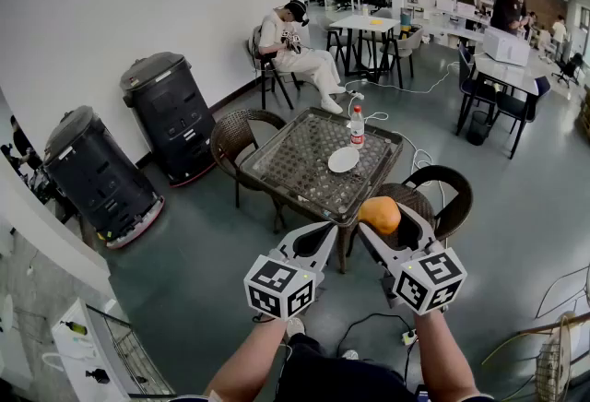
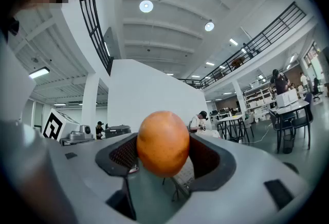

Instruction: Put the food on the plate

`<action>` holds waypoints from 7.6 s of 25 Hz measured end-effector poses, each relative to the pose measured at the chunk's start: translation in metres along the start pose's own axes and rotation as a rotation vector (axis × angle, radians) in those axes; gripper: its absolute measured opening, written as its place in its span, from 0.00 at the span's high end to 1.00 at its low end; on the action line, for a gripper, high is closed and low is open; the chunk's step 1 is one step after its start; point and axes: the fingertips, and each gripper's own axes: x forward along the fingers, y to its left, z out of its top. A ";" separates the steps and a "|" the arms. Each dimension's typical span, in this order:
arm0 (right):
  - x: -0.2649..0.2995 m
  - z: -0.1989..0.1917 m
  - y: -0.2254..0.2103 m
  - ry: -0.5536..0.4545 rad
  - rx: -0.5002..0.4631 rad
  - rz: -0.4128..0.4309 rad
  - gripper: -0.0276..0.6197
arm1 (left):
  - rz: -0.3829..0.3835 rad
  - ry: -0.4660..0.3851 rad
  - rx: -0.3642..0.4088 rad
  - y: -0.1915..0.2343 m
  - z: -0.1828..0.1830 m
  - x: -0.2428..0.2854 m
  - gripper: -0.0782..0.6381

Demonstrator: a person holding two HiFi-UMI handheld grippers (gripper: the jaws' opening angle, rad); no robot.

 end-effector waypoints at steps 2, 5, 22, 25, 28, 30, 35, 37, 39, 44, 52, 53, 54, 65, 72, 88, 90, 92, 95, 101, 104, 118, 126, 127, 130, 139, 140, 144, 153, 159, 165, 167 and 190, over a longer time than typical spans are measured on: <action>-0.002 -0.001 -0.001 -0.003 0.000 -0.007 0.47 | -0.002 0.002 -0.001 -0.002 -0.002 0.000 0.88; -0.004 -0.001 -0.005 -0.003 0.002 -0.010 0.47 | -0.007 0.007 -0.001 -0.005 -0.003 0.002 0.88; 0.002 -0.007 -0.021 0.009 0.012 0.008 0.47 | -0.015 0.032 -0.002 -0.004 -0.011 0.020 0.88; 0.005 -0.005 -0.023 0.007 0.008 0.018 0.47 | -0.015 0.035 0.004 -0.002 -0.008 0.025 0.88; 0.006 -0.004 -0.027 0.006 0.004 0.024 0.47 | -0.015 0.035 0.009 -0.002 -0.006 0.030 0.88; 0.007 -0.006 -0.031 0.008 0.006 0.027 0.47 | -0.016 0.035 0.008 -0.001 -0.007 0.034 0.88; 0.016 -0.011 -0.041 0.012 0.019 0.032 0.47 | -0.018 0.050 0.000 0.005 -0.013 0.044 0.88; 0.022 -0.013 -0.043 0.010 0.027 0.035 0.47 | -0.019 0.055 -0.003 0.011 -0.015 0.047 0.88; 0.029 -0.014 -0.046 0.010 0.026 0.031 0.47 | -0.022 0.058 -0.005 0.019 -0.017 0.051 0.88; 0.049 -0.017 -0.058 0.010 0.023 0.010 0.47 | -0.044 0.056 -0.006 0.038 -0.014 0.069 0.88; 0.104 -0.019 -0.082 0.020 0.017 -0.019 0.47 | -0.081 0.058 -0.021 0.089 -0.011 0.104 0.88; 0.112 -0.020 -0.085 0.023 0.015 -0.024 0.47 | -0.084 0.056 -0.022 0.097 -0.010 0.108 0.88; 0.120 -0.021 -0.089 0.026 0.015 -0.028 0.47 | -0.088 0.053 -0.024 0.104 -0.009 0.113 0.88; 0.211 -0.025 -0.112 0.050 0.022 -0.089 0.47 | -0.138 0.058 -0.045 0.193 -0.001 0.150 0.88; 0.261 -0.025 -0.117 0.063 0.042 -0.135 0.47 | -0.194 0.080 -0.046 0.234 0.003 0.159 0.88; 0.302 -0.042 -0.125 0.124 0.057 -0.173 0.47 | -0.245 0.091 -0.097 0.276 -0.002 0.175 0.88; 0.308 -0.042 -0.128 0.120 0.068 -0.162 0.47 | -0.237 0.092 -0.101 0.280 -0.002 0.178 0.88; 0.316 -0.042 -0.130 0.114 0.076 -0.146 0.47 | -0.222 0.092 -0.103 0.285 -0.001 0.181 0.88; 0.329 -0.041 -0.133 0.108 0.082 -0.114 0.47 | -0.198 0.090 -0.106 0.294 0.001 0.186 0.88; 0.350 -0.041 -0.145 0.102 0.092 -0.052 0.47 | -0.155 0.093 -0.106 0.306 0.001 0.201 0.88; 0.356 -0.043 -0.155 0.113 0.105 -0.028 0.47 | -0.135 0.100 -0.112 0.311 0.000 0.212 0.88; 0.381 -0.079 -0.237 0.196 0.161 -0.048 0.47 | -0.070 0.138 -0.097 0.333 -0.023 0.263 0.88; 0.395 -0.156 -0.279 0.330 0.237 -0.072 0.47 | -0.077 0.188 -0.112 0.339 -0.062 0.301 0.88; 0.396 -0.167 -0.285 0.347 0.247 -0.082 0.47 | -0.077 0.199 -0.118 0.340 -0.069 0.304 0.88; 0.399 -0.199 -0.298 0.399 0.286 -0.100 0.47 | -0.079 0.234 -0.136 0.340 -0.088 0.312 0.88; 0.420 -0.285 -0.317 0.560 0.359 -0.092 0.47 | -0.072 0.303 -0.179 0.351 -0.133 0.346 0.88; 0.422 -0.293 -0.317 0.577 0.361 -0.090 0.47 | -0.069 0.313 -0.184 0.352 -0.138 0.348 0.88; 0.432 -0.318 -0.319 0.642 0.359 -0.072 0.47 | -0.050 0.343 -0.203 0.359 -0.153 0.352 0.88; 0.448 -0.354 -0.314 0.770 0.331 -0.038 0.47 | -0.019 0.392 -0.247 0.368 -0.178 0.352 0.88; 0.449 -0.366 -0.311 0.827 0.320 0.004 0.47 | -0.006 0.406 -0.263 0.369 -0.184 0.356 0.88; 0.449 -0.376 -0.307 0.861 0.322 0.030 0.47 | 0.006 0.405 -0.276 0.371 -0.185 0.361 0.88; 0.448 -0.378 -0.307 0.871 0.323 0.036 0.47 | 0.012 0.413 -0.275 0.372 -0.188 0.362 0.88; 0.450 -0.374 -0.329 0.871 0.266 -0.023 0.47 | 0.037 0.421 -0.318 0.370 -0.195 0.362 0.88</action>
